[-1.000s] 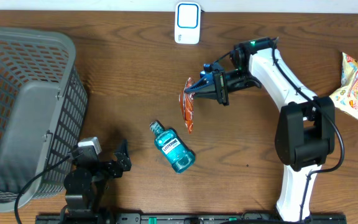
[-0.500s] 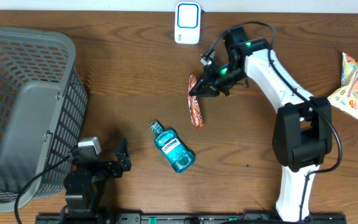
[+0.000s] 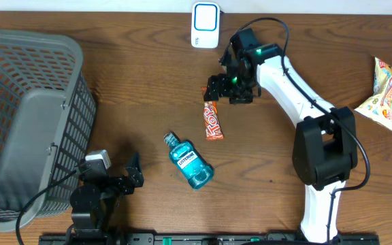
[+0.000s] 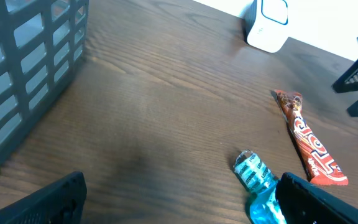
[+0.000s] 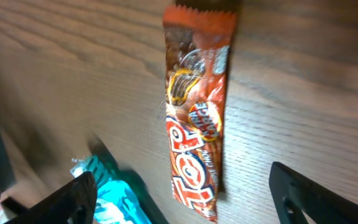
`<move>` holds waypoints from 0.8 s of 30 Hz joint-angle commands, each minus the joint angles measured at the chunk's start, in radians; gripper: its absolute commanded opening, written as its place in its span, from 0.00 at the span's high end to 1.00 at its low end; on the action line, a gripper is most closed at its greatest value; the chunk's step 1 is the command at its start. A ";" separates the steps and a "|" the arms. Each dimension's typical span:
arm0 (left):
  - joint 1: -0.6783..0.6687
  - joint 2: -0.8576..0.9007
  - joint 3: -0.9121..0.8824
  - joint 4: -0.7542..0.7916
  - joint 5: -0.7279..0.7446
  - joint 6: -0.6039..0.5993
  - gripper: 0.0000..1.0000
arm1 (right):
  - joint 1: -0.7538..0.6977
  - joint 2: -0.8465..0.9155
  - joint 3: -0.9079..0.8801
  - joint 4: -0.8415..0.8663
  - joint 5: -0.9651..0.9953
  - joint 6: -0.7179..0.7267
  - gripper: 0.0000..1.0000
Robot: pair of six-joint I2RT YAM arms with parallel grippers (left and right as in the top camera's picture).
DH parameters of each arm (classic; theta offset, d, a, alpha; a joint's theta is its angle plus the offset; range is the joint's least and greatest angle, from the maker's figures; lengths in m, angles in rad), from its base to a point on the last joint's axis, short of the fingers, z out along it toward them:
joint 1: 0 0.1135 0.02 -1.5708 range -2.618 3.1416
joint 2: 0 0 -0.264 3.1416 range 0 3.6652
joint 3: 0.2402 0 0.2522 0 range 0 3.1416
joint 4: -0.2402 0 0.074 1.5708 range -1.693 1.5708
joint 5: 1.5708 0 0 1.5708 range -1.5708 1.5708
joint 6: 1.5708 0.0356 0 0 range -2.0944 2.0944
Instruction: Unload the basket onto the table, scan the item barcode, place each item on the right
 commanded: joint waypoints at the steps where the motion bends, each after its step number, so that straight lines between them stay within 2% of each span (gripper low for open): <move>1: -0.002 0.001 -0.014 -0.016 0.012 0.013 0.02 | 0.019 -0.020 0.095 -0.063 0.120 0.006 0.22; 4: -0.002 0.001 -0.014 -0.016 0.012 0.013 0.02 | 0.071 -0.021 0.111 -0.090 0.247 0.007 0.23; 8: -0.002 0.001 -0.014 -0.016 0.012 0.013 0.02 | 0.182 -0.010 0.078 -0.092 0.480 0.077 0.33; 13: -0.002 0.001 -0.014 -0.016 0.012 0.013 0.02 | 0.291 0.021 0.054 -0.030 0.697 0.116 0.39; 17: -0.002 0.001 -0.014 -0.016 0.012 0.013 0.02 | 0.322 0.026 0.054 -0.024 0.717 0.195 0.46; 24: -0.002 0.001 -0.014 -0.016 0.012 0.013 0.02 | 0.325 0.086 0.053 -0.029 0.726 0.208 0.54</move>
